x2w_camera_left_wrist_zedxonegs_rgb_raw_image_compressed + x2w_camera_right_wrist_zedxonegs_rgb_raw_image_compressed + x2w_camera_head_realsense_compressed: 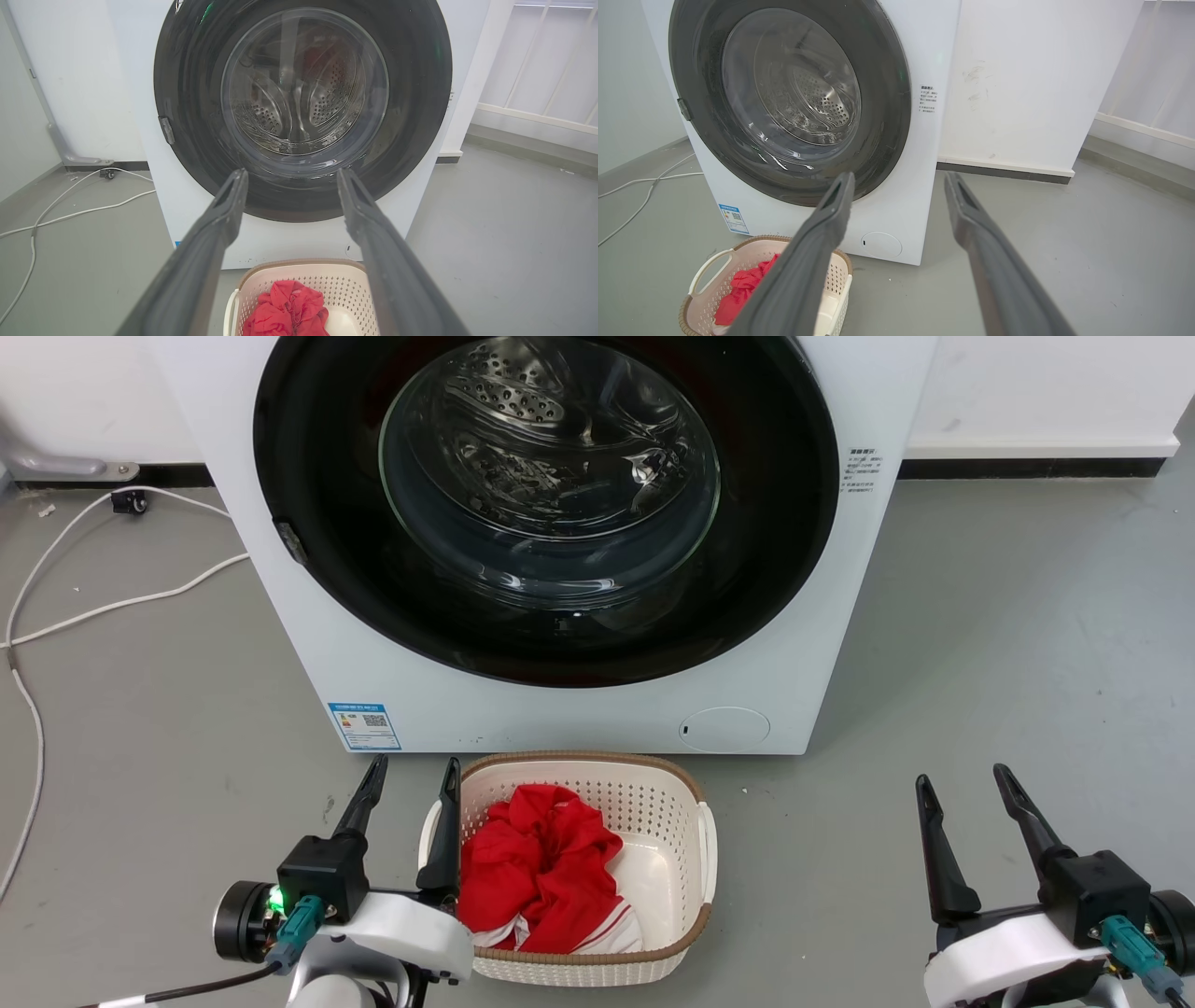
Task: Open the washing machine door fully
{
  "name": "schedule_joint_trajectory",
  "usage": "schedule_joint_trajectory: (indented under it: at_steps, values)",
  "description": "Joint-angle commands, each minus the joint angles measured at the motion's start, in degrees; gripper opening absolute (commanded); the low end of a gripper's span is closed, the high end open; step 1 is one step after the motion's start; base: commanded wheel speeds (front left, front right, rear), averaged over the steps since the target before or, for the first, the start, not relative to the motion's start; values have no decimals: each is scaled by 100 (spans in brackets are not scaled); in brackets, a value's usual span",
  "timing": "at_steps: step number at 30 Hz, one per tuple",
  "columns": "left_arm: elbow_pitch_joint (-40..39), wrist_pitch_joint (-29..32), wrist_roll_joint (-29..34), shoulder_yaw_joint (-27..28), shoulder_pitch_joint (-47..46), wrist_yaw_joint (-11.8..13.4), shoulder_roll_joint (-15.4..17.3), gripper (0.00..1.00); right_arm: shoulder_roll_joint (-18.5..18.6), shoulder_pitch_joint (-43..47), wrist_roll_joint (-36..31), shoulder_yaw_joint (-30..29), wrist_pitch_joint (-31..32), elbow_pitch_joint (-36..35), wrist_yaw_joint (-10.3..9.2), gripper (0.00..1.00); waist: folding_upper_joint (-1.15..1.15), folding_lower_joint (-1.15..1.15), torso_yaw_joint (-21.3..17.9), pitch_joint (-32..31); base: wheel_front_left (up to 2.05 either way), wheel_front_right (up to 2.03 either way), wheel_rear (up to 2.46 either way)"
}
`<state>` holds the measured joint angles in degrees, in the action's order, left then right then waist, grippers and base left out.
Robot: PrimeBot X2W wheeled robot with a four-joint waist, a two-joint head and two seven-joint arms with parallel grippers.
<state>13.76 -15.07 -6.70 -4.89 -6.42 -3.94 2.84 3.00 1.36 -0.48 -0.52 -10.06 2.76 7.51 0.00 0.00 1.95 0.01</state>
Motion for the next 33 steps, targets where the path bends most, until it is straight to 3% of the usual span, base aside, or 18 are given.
schedule_joint_trajectory:
  at_steps: [1,7,8,9,10,18,33]
  values:
    - [17,-15,13,8,-77,25,7,100,-24,-20,-6,9,-10,9,-4,100,0,0,2,2,0,0,0]
    - [25,-15,19,23,-80,31,7,100,-24,0,59,28,0,4,-4,100,0,0,3,8,0,0,0]
    - [27,-15,24,29,-80,32,7,100,-24,3,67,24,-4,5,-4,47,0,0,3,8,0,0,0]
    - [29,-15,23,33,-79,31,7,100,-24,4,104,27,-19,2,-3,30,0,0,3,9,0,0,0]
    - [30,-15,25,36,-79,30,7,100,-24,5,131,47,-18,12,-4,0,0,0,2,10,0,0,0]
    - [5,-15,-26,32,-81,38,7,100,-22,2,840,90,-88,124,-4,0,0,0,-9,24,0,0,0]
    - [-120,-15,-131,23,-242,78,6,100,-20,-460,4254,-37,-361,594,-3,0,0,0,20,387,0,0,0]
